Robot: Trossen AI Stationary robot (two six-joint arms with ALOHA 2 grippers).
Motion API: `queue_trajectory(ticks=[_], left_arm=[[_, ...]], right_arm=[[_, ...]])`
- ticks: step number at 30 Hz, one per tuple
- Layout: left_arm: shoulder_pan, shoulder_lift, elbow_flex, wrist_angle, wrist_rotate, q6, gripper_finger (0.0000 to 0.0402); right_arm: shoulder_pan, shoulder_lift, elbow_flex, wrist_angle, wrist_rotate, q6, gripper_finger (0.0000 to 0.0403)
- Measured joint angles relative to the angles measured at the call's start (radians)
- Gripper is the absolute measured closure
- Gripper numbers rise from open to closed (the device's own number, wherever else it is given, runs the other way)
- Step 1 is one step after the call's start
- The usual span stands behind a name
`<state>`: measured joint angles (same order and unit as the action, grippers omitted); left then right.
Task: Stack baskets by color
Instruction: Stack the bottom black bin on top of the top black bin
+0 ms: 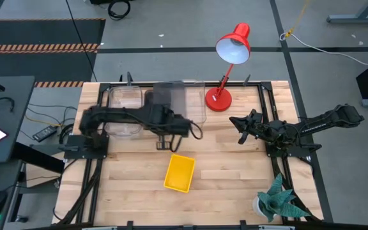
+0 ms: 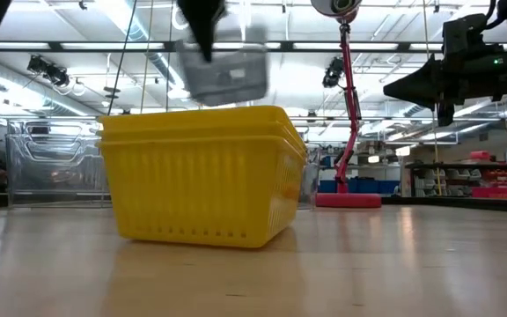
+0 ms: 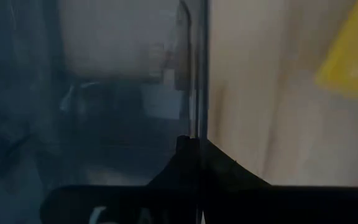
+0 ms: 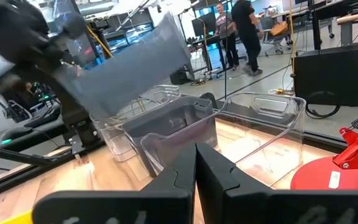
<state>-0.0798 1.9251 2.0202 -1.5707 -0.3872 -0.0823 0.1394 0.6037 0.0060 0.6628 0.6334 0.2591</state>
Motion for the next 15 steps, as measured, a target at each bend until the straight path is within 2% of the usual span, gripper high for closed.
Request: queue_trajectory(ticks=[7, 15], left_arm=[[0.1, -0.152, -0.327, 0.092, -0.027, 0.027, 0.0401], [0.166, -0.189, -0.55, 0.257, -0.043, 0.2, 0.0401]], right_arm=[[0.0, 0.0, 0.0, 0.0, 0.0, 0.0, 0.0389], [0.0, 0.0, 0.0, 0.0, 0.0, 0.0, 0.0389]])
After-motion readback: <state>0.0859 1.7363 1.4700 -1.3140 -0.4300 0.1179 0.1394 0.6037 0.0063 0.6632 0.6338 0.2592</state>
